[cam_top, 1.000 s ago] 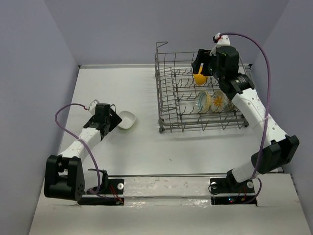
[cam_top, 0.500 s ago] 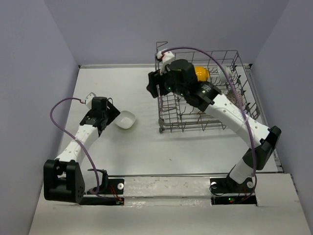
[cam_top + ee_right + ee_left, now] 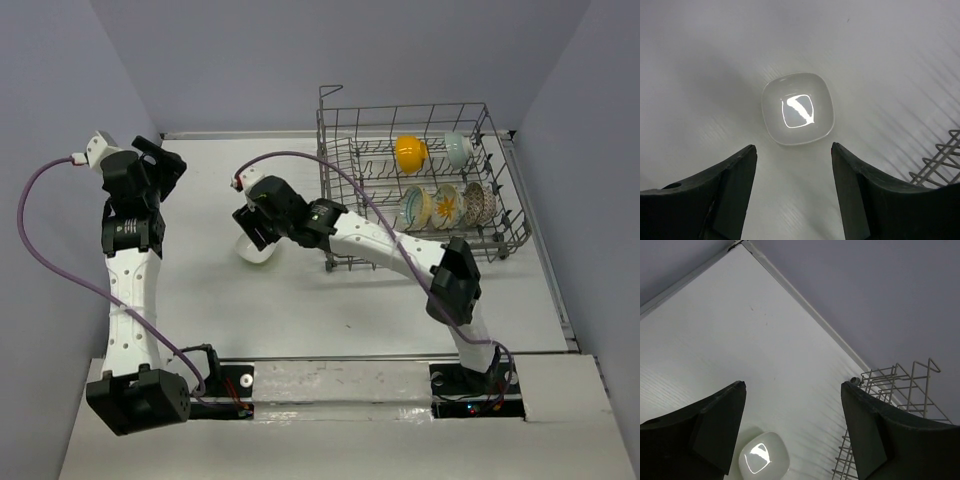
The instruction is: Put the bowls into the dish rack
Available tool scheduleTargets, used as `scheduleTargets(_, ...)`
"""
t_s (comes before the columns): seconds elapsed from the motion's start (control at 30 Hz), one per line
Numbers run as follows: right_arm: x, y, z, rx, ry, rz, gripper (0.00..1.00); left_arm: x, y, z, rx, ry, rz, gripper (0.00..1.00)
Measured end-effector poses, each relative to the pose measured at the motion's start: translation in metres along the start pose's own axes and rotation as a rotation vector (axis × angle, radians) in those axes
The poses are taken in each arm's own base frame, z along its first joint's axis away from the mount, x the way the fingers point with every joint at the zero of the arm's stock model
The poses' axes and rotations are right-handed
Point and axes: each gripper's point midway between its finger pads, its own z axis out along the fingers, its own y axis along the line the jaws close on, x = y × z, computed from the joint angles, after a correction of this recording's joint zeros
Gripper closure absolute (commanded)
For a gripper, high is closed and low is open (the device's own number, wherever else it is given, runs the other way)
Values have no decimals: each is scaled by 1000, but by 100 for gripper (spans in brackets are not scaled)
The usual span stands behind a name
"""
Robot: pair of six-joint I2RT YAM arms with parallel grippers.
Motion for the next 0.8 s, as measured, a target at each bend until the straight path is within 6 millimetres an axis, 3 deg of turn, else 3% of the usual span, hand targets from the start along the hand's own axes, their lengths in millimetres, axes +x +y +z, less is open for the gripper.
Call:
scheduleTargets(0.17,38,17,46,1,85,-39,35,-6,4,1,4,19,-20,14)
scheduleTargets(0.33,64,28,78,-3,134,-68,39,-31,-13,-6,48,-26,-26,14)
scheduleTargets(0.43,68,32,88,-5,138,-77,41,-39,-23,-9,82,-43,-27,14)
scheduleTargets(0.8,92,52,108,-18,169,-106,46,-34,-29,-12,115,-16,-28,14)
